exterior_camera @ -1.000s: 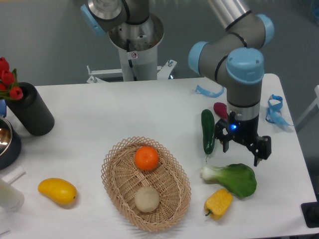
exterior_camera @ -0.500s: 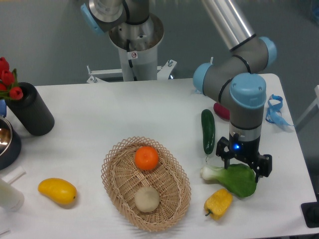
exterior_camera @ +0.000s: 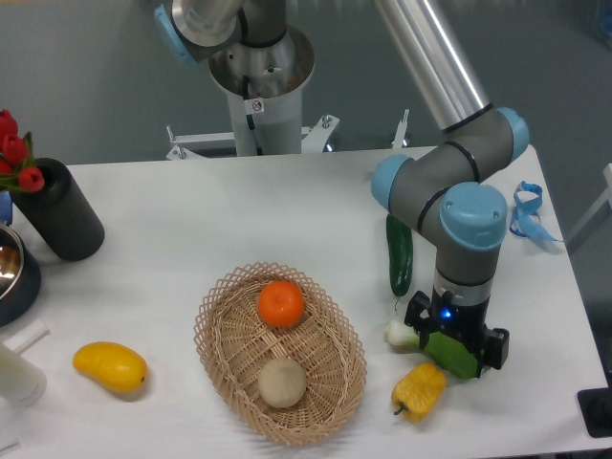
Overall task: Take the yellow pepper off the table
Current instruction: 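Lower the gripper around the yellow bell pepper beside the bok choy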
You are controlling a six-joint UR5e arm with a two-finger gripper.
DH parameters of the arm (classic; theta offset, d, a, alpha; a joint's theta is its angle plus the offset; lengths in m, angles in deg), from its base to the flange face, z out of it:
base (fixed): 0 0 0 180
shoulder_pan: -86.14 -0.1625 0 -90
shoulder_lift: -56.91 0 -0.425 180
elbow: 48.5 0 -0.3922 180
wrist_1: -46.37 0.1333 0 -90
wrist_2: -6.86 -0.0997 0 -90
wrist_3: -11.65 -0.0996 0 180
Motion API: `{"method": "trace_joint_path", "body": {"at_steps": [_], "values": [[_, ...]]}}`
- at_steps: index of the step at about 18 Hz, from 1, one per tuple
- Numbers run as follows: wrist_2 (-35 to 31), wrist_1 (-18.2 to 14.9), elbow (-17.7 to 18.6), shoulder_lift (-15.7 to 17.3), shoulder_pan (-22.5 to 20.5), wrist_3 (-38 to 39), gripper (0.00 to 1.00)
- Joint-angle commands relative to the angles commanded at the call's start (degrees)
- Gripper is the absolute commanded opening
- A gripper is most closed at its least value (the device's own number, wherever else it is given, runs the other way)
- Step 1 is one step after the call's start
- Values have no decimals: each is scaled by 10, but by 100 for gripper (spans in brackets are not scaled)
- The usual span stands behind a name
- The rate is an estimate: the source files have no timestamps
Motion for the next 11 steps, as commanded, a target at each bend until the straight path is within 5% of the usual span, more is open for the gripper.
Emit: {"method": "trace_joint_path", "body": {"at_steps": [11], "values": [[17, 0, 0, -17, 17, 23, 100]]}}
